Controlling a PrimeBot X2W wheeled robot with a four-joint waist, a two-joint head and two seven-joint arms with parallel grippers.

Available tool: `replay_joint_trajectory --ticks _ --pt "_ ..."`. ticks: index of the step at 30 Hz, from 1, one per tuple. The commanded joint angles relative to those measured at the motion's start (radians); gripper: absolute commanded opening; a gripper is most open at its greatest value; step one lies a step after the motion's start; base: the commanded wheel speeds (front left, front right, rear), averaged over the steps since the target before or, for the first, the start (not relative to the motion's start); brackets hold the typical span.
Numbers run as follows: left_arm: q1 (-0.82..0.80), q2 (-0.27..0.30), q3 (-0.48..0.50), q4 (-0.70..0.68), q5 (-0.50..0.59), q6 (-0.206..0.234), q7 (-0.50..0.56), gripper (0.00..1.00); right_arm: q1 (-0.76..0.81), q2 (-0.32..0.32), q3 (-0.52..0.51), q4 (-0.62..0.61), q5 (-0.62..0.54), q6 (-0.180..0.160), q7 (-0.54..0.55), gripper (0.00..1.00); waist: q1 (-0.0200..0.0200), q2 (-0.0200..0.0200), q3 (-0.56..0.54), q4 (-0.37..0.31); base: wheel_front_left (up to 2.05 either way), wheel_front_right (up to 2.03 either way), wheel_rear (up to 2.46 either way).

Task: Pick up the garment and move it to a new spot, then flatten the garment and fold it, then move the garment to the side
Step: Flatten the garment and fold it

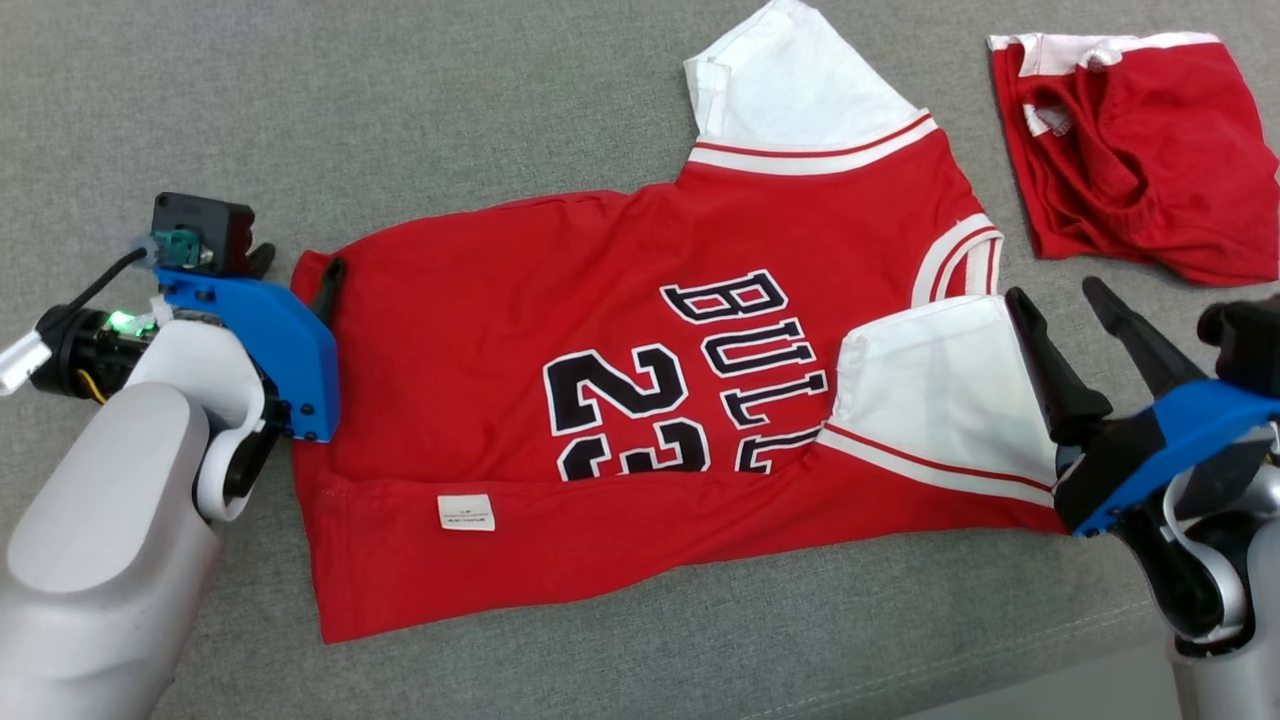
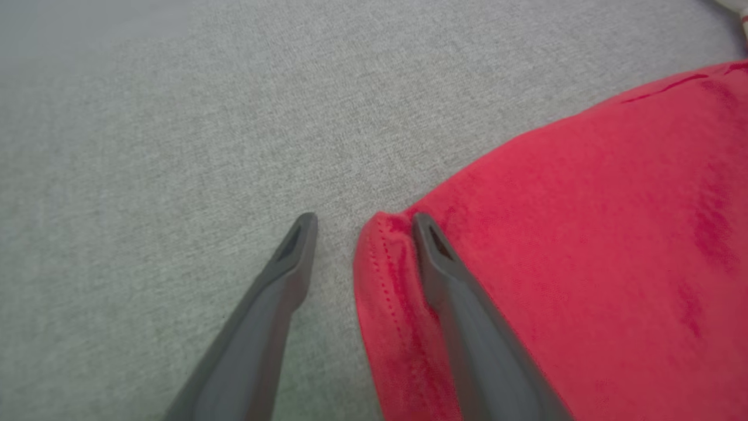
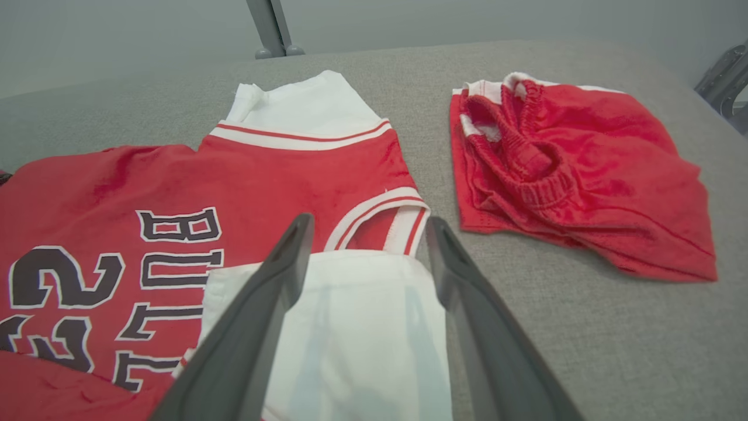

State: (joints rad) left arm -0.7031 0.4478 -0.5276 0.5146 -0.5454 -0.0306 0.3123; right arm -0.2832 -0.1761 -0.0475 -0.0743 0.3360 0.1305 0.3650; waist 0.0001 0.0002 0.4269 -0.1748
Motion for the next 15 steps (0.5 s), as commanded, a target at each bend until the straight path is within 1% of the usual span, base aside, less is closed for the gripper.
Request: replay_joint_trajectory --ticks 1,2,3,4,5,10,12,15 --pt "-0.017 -0.003 -0.013 0.013 0.005 -0.01 0.015 0.38 -0.032 -0.016 0.009 0.007 -0.005 0.001 0.006 1.0 -0.0001 -0.0002 0.004 0.002 0.0 0.0 0.0" --pt "-0.022 -0.005 -0.02 0.018 0.007 -0.017 0.023 0.29 -0.046 -0.026 0.017 0.01 -0.007 0.001 0.012 1.0 -0.0001 -0.0002 0.007 0.004 0.0 0.0 0.0" --pt "-0.026 -0.008 -0.026 0.021 0.007 -0.022 0.028 0.24 -0.061 -0.034 0.025 0.014 -0.008 0.001 0.018 1.0 -0.0001 -0.0002 0.01 0.006 0.0 0.0 0.0" --pt "-0.031 -0.011 -0.029 0.023 0.004 -0.026 0.035 0.14 -0.078 -0.042 0.032 0.018 -0.008 0.001 0.023 1.0 -0.0001 -0.0002 0.013 0.009 0.0 0.0 0.0" --pt "-0.036 -0.011 -0.033 0.024 0.005 -0.03 0.037 0.0 -0.096 -0.049 0.038 0.023 -0.008 0.001 0.031 1.0 -0.0001 -0.0002 0.015 0.012 0.0 0.0 0.0" --pt "-0.061 -0.014 -0.046 0.008 0.019 -0.033 0.02 0.0 -0.237 -0.088 0.071 0.082 -0.035 0.001 0.052 1.0 -0.0001 -0.0002 0.032 0.038 0.0 0.0 0.0" --pt "-0.074 -0.02 -0.039 -0.012 0.02 -0.026 -0.005 0.0 -0.316 -0.092 0.082 0.127 -0.053 0.0 0.048 1.0 -0.0001 -0.0002 0.043 0.056 0.0 0.0 0.0" --pt "-0.085 -0.039 -0.028 -0.046 0.019 -0.011 -0.047 0.0 -0.441 -0.099 0.095 0.228 -0.09 0.0 0.05 1.0 -0.0001 -0.0002 0.063 0.095 0.0 0.0 0.0"
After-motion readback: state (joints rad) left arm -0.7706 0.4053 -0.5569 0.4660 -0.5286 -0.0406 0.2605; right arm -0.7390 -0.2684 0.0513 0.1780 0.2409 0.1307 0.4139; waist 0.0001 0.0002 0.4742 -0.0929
